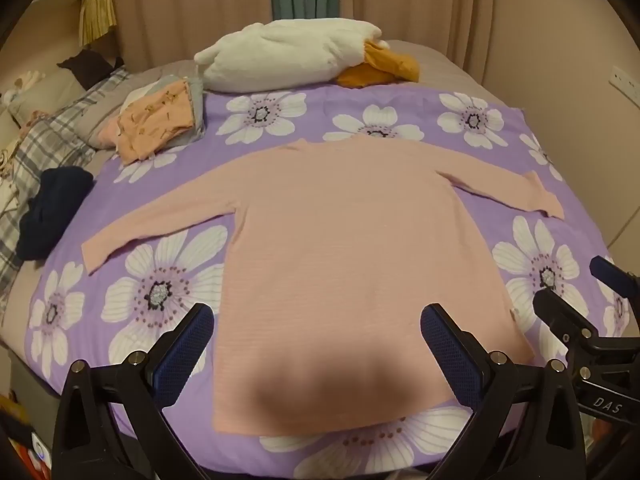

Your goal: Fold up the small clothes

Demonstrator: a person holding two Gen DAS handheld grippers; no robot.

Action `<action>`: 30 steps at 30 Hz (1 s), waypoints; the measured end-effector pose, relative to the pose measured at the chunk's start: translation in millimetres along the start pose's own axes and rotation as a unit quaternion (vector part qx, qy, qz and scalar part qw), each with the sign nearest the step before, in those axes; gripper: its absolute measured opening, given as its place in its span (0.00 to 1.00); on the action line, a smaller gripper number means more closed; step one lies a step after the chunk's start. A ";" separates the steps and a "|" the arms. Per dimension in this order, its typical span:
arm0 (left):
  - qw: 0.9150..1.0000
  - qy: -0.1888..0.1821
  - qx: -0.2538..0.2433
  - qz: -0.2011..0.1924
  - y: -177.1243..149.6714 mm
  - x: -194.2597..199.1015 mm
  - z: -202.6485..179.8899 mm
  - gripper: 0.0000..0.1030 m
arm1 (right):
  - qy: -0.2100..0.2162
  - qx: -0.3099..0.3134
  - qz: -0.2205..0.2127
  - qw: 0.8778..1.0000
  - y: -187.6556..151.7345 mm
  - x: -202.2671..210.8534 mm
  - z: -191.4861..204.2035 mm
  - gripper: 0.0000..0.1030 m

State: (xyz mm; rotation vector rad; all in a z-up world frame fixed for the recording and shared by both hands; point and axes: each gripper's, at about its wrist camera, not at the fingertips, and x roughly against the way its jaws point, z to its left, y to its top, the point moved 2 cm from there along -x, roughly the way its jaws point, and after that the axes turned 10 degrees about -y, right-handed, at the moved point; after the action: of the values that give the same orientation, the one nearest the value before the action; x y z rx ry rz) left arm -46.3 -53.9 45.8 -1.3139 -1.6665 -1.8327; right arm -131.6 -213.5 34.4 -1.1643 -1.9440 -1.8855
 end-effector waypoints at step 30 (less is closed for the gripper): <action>1.000 -0.002 -0.004 0.002 -6.7 -5.3 -2.4 0.99 | 0.002 -0.002 -0.002 1.000 -1.8 -3.6 -6.7 1.00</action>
State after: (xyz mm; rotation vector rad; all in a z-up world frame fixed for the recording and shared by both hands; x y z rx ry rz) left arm -49.5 -56.0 37.8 -1.3241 -1.6580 -1.8386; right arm -132.8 -220.8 31.9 -1.1574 -1.9422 -1.8941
